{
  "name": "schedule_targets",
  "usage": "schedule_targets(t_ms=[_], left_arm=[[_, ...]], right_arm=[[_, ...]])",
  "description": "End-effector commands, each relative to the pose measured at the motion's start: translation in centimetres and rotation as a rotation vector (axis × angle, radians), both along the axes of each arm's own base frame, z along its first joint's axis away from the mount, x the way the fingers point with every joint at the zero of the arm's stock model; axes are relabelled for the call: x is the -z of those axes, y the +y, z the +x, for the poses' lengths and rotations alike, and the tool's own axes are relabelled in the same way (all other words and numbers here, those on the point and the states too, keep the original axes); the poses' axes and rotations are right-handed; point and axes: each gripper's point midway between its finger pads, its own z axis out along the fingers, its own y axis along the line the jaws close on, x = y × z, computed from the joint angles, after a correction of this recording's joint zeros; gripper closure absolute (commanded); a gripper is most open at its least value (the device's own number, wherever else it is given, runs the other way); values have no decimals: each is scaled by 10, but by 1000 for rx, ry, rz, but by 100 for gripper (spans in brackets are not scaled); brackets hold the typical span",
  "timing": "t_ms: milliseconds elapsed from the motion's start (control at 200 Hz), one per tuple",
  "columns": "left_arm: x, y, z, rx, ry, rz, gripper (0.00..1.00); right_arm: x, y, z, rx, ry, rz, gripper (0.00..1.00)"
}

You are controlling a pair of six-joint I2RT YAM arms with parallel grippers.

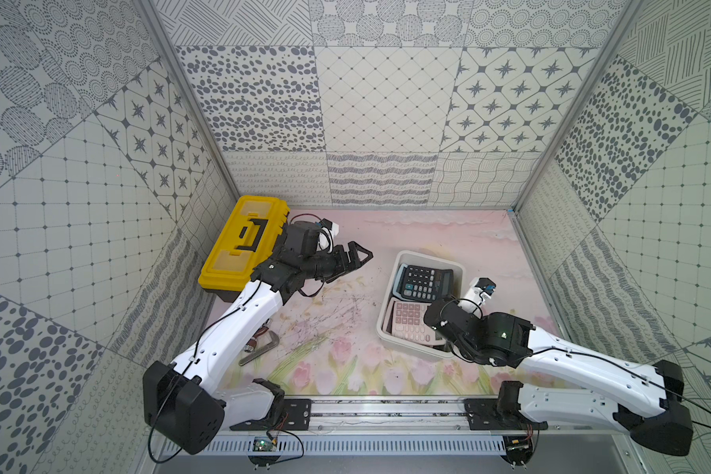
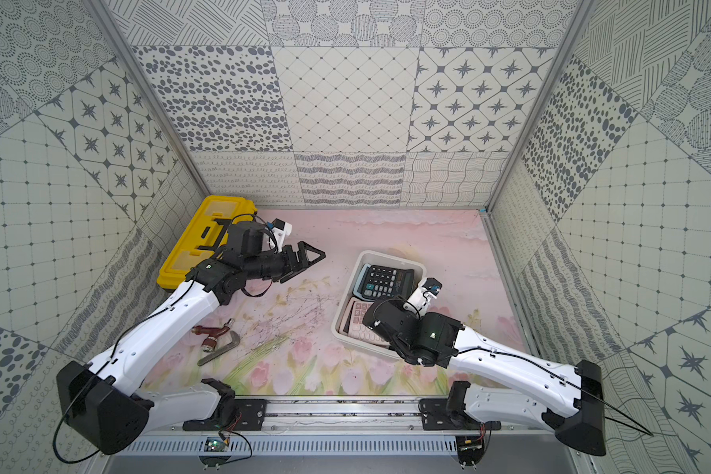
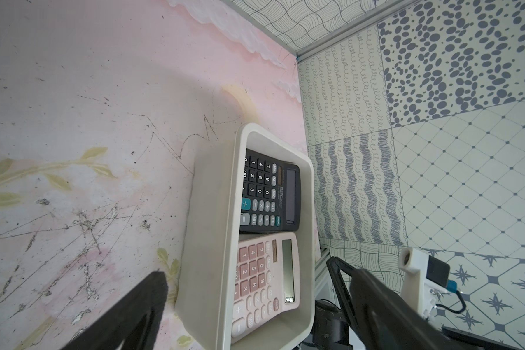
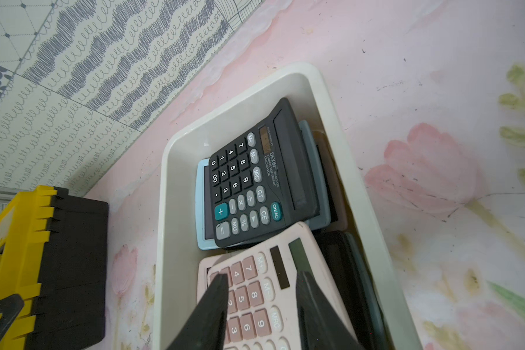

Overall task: Put the calculator in the storage box
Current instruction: Place the calculator in the storage box, then move the storage box to the center of the board.

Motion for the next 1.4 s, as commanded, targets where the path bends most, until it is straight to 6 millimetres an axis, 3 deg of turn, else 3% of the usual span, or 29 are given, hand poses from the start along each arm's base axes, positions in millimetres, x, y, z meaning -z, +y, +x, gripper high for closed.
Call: schedule_targets(t_ms=[0,235,455,770,1076,1396], left_arm=[[0,-23,-2,116,-14,13,0],[24,-48,-14,213,53,60,0],[39,-56,-16,217,79,86,0],[49,-46,-19,144,66,72,0],[61,-31,-28,93,67,91,0],[66,-23,-29,66,58,123,0]], right_arm=[[-11,8,7,-134,12,-28,53],[-5,-22,17,-191,55,-24,30],[16,-45,20,-232,94,14,10],[41,-33,45,-421,125,197,6],[40,3,60,-574,87,348,3],[41,29,71,-630,78,368,3]])
